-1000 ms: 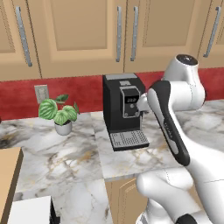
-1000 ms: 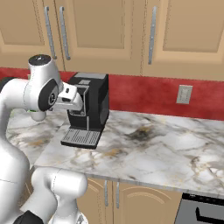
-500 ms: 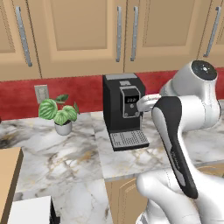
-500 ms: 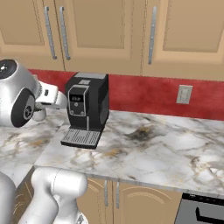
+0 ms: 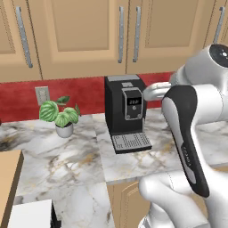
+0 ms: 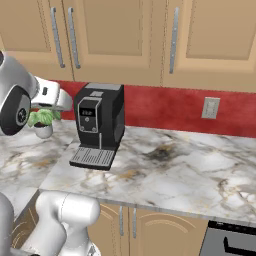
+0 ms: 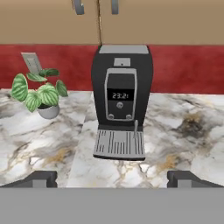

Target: Move the bowls from the cabinet to the plates on the dining table.

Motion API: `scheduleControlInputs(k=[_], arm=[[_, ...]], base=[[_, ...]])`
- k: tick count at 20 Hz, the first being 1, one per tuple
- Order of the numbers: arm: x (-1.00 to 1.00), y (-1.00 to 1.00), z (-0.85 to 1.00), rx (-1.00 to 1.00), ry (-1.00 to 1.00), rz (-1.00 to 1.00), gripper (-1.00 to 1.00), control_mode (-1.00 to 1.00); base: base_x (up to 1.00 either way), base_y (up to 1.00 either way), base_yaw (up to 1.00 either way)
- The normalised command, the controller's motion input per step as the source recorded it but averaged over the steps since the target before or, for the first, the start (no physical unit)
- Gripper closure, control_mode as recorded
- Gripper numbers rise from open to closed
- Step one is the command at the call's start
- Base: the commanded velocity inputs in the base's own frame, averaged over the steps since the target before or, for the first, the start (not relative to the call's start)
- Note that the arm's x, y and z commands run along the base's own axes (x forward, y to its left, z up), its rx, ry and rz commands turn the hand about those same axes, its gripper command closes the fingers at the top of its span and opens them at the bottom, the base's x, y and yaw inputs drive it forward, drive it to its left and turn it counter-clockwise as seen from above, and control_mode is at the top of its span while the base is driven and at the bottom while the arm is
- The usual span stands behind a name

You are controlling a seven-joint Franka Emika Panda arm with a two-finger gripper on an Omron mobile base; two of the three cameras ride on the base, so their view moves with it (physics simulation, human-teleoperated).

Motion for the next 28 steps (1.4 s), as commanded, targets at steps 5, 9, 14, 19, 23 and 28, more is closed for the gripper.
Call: scheduleControlInputs(k=[5,9,14,19,23,28], arm=[[0.0,-0.08,0.67,0.0,0.0,0.0,-1.0,-1.0],[0.0,-0.07,0.66,0.0,0.0,0.0,-1.0,-1.0],[0.0,-0.03,0.42,0.0,-0.01,0.0,-1.0,-1.0],[0.2,-0.01,0.14,0.0,-0.1,0.0,-1.0,-1.0],[0.24,-0.02,0.09,0.0,-0.09,0.0,-1.0,-1.0],[0.32,-0.06,0.0,0.0,-0.12,0.0,-1.0,-1.0]], base=[[0.0,0.0,0.0],[0.0,0.0,0.0],[0.0,0.0,0.0],[0.0,0.0,0.0],[0.0,0.0,0.0],[0.0,0.0,0.0]])
